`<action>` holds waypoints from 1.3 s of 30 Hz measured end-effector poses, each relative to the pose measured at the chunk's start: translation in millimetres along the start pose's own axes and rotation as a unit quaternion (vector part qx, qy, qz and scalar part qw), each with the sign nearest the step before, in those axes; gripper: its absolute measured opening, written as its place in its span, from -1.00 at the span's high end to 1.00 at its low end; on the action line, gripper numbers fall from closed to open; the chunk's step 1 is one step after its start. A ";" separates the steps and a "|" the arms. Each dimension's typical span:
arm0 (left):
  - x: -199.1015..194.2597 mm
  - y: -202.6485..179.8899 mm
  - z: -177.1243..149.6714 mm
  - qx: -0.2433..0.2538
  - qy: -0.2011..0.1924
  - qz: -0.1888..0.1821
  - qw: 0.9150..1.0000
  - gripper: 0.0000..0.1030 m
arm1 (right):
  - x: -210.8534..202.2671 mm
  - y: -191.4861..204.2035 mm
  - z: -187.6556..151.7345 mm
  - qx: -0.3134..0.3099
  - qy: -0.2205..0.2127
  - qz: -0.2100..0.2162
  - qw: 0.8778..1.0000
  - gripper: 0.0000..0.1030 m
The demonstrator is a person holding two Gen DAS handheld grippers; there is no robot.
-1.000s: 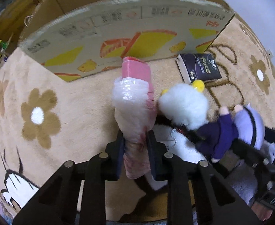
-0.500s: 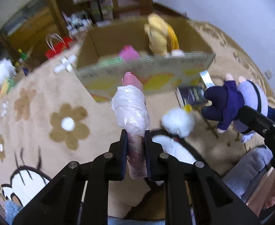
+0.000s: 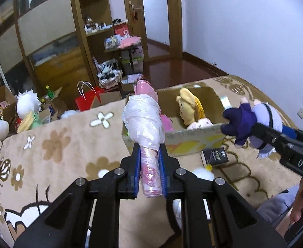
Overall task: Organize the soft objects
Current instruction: 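Lift the pink packet and white-haired doll and carry both over the box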
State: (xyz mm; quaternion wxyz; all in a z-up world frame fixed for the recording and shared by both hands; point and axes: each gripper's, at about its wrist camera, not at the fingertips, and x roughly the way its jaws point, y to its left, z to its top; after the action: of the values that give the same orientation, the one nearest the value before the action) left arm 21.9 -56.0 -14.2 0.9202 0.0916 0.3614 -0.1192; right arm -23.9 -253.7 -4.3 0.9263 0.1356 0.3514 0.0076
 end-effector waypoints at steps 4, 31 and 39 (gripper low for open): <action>-2.2 4.4 9.1 0.003 -0.026 0.001 1.000 0.71 | -4.5 5.4 9.5 -0.013 -0.027 0.002 1.000 -0.24; 67.9 10.5 57.5 0.013 -0.023 0.020 0.999 0.71 | 55.8 18.9 54.9 -0.081 -0.038 -0.005 0.996 -0.24; 94.3 19.1 56.0 -0.001 -0.001 0.018 1.000 0.71 | 77.4 16.1 50.8 -0.075 -0.018 0.007 0.997 -0.24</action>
State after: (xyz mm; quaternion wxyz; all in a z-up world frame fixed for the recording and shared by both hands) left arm 130.4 -66.5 -37.0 0.9227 0.0967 0.3590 -0.1021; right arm 68.8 -242.2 -14.1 0.9399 0.0680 0.3325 0.0379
